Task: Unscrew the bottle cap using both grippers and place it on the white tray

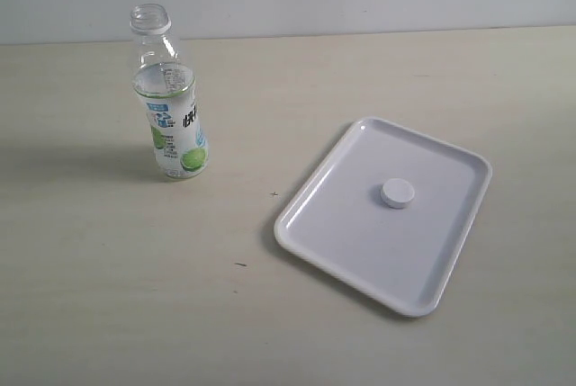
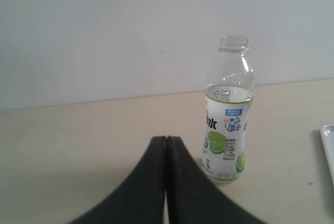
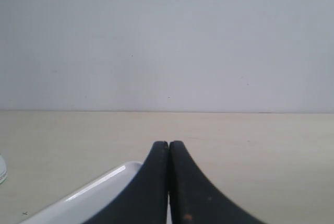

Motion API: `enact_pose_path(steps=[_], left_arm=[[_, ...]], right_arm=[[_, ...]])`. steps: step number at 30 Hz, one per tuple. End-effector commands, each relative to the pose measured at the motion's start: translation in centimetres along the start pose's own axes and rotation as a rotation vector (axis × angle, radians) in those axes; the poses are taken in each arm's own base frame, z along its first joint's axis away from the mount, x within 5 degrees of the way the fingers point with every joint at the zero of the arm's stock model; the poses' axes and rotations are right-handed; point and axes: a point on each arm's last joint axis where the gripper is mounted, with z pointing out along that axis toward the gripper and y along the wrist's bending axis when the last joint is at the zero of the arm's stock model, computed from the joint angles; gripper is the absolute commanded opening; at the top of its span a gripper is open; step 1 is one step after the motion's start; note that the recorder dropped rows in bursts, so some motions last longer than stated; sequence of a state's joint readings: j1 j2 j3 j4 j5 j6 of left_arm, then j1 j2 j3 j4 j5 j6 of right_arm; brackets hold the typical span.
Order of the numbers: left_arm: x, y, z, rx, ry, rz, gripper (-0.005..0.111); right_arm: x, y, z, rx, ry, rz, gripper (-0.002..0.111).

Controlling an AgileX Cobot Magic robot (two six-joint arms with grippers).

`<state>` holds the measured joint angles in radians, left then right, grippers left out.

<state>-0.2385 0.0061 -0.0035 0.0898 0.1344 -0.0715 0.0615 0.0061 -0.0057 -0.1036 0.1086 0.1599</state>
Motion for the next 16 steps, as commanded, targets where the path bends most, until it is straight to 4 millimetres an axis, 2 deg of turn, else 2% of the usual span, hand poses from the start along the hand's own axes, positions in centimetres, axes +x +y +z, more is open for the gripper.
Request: enact_pose_path(steps=[1,16], left_arm=[[0.11,0.01,-0.03,-0.001,0.000,-0.010,0.000],[0.11,0.01,-0.03,-0.001,0.000,-0.010,0.000]], right_arm=[[0.10,-0.04,-0.02,0.005,-0.007,0.000,0.000],[0.16,-0.05,-0.02,0.006,0.000,-0.001,0.000]])
